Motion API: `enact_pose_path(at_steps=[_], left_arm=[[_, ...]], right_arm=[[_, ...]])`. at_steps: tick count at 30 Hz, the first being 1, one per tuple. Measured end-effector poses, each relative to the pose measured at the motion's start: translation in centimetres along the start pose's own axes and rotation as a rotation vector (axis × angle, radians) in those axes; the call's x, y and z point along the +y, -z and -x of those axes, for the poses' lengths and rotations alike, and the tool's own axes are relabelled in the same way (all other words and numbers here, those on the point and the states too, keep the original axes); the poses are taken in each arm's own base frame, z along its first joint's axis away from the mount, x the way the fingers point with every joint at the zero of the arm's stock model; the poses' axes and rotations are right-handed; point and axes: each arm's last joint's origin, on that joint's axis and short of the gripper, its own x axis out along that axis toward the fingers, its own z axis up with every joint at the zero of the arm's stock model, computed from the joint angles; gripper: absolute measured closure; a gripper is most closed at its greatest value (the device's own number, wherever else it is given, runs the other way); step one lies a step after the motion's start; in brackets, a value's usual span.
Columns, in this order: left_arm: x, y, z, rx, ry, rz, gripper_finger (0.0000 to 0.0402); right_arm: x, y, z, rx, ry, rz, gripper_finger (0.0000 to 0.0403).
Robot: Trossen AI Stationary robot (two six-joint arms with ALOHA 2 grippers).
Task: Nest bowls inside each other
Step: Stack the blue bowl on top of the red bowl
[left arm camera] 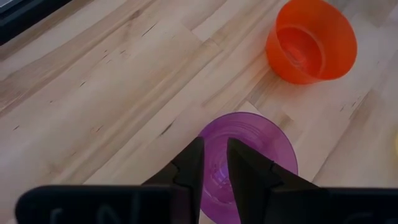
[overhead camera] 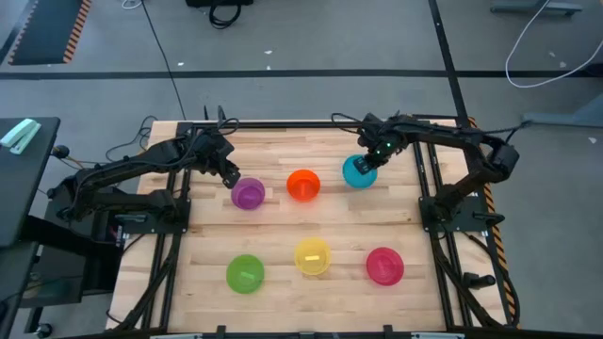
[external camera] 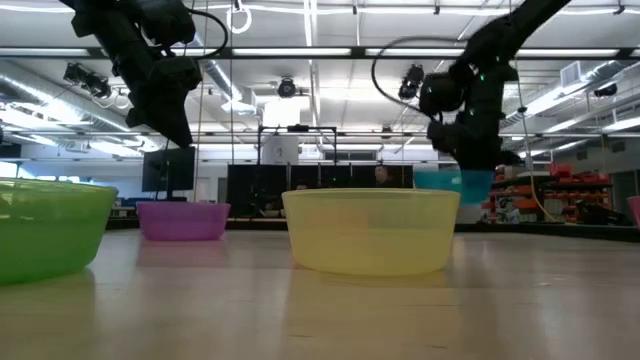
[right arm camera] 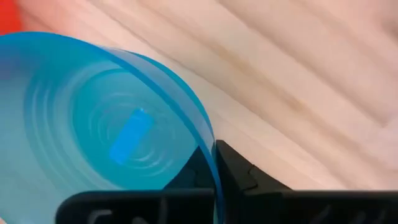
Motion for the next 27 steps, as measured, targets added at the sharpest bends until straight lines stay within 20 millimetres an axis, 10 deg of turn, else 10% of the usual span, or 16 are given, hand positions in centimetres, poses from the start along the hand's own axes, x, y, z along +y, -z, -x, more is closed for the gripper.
enact_pose_path(at_steps=[12,27], left_arm=[[0.2,0.8,0.0,0.084,-0.029,0.001,0.0328],[0.3,0.9,0.0,0.095,-0.032,0.001,0.0325]], right_arm=[[5.5,3.5,9.5,-0.008,0.063,0.196,0.0402],[11.5,15.6,11.6,0.092,0.033,0.171,0.0402]])
